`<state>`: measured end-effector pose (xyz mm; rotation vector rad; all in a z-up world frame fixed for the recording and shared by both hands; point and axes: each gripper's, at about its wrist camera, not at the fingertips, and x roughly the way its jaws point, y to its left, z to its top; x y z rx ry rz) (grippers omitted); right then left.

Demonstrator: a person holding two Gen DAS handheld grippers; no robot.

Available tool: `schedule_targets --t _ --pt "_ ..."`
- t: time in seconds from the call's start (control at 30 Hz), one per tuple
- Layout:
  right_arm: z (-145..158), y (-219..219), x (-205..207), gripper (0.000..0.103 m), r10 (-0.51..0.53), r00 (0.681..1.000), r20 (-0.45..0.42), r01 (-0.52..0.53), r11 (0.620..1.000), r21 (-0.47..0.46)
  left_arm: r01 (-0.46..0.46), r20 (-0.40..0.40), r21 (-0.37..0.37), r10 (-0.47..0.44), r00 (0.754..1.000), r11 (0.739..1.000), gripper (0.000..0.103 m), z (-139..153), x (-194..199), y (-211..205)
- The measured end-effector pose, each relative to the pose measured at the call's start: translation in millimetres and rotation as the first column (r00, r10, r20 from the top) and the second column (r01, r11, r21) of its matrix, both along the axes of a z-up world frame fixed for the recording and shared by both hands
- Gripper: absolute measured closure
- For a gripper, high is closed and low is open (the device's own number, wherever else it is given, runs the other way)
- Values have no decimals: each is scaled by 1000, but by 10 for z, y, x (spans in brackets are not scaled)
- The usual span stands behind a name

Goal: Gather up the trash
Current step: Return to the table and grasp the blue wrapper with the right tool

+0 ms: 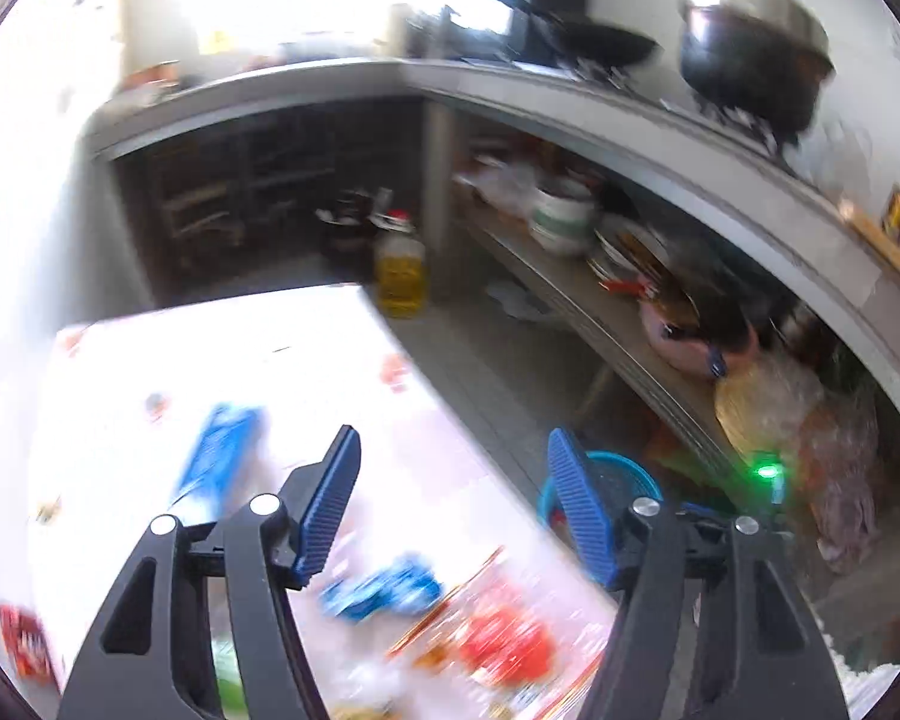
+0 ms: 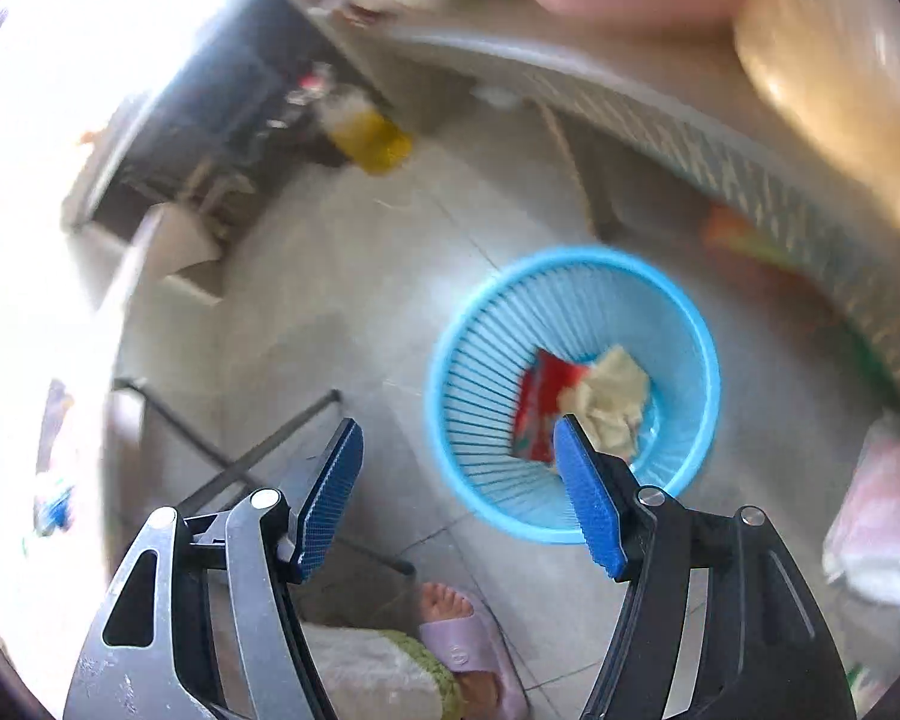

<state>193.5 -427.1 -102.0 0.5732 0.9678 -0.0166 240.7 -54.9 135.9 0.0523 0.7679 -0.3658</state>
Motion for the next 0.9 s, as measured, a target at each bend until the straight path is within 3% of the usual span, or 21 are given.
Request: schedule_targets --t 0.1,0.23,0.33,0.43,0.57,0.77,0.9 --pt "395 238 -38 39 87 993 73 -86 996 -22 -63 14 -53 64 998 997 39 -27 -296 383" --pt "860 657 -44 39 238 960 149 -235 971 -40 -98 50 -124 105 993 987 38 -158 -709 746" --pt "1093 1055 38 39 371 913 171 -372 928 -27 -103 63 -154 114 992 983 38 -287 -967 914" --pt "1228 1524 166 39 508 845 168 -511 859 -31 -88 96 -132 101 990 987 38 -418 -1234 1004" --pt "1263 2136 374 35 641 761 101 -642 766 -27 -63 104 -90 72 992 994 38 -632 -1471 982" --pt "1214 2889 613 35 702 707 -84 -706 696 -131 -75 61 -109 82 995 991 37 -975 -1650 1042" --pt "998 3231 699 35 740 644 -194 -764 607 -220 -106 82 -63 111 990 992 34 -1112 -1765 1061"
